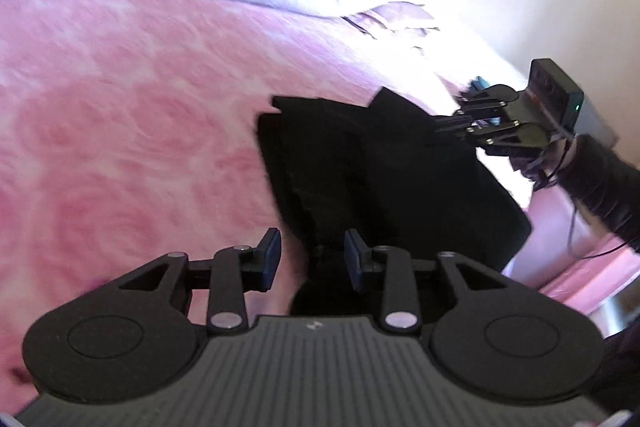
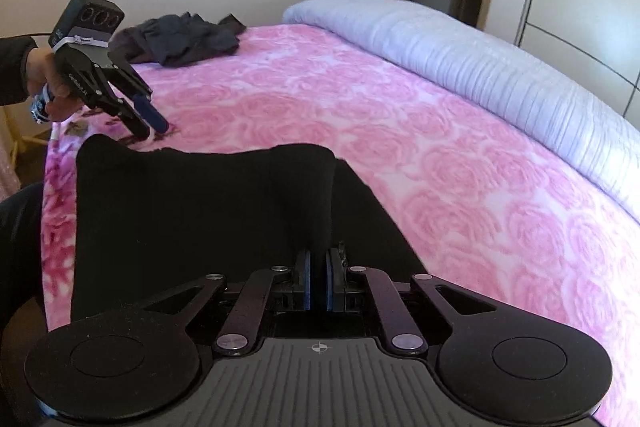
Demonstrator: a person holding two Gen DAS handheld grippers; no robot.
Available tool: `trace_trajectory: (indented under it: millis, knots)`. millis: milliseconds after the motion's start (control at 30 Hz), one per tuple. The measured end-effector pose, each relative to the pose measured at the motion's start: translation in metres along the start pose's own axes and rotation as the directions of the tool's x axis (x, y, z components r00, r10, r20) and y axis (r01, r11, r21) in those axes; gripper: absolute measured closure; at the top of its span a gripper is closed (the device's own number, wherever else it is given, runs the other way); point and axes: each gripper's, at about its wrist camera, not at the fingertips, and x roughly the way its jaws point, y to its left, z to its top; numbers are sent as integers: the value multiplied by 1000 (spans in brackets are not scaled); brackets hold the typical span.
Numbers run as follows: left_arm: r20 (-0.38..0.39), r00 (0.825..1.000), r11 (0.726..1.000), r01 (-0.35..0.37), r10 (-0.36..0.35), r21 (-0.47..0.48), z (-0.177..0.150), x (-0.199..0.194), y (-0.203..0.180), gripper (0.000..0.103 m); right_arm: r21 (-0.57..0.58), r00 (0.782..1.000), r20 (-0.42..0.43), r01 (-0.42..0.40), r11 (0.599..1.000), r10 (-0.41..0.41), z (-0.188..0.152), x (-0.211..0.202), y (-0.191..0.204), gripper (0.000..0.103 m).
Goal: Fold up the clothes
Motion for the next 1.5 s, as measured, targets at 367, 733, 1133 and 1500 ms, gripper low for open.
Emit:
trace_trajectory:
  millis: [367, 733, 1133, 1500]
  knots:
    - [-24, 980, 980, 195, -196, -30, -43, -36, -29, 101, -3, 997, 62, 55, 998, -54, 13, -21, 18, 100]
    - [-9, 984, 974, 177, -180, -143, -70, -30, -7, 101, -19, 999, 32, 32, 999, -32, 32, 9, 15, 100]
    - [69, 997, 999, -21, 25, -49, -26, -79, -21, 64, 37, 996, -49, 77, 996, -75, 21, 52, 5, 49]
    - [-5, 1000, 999, -7, 7, 53, 66, 63, -39, 53, 499, 942, 49, 264, 825, -331, -71, -77, -22, 35]
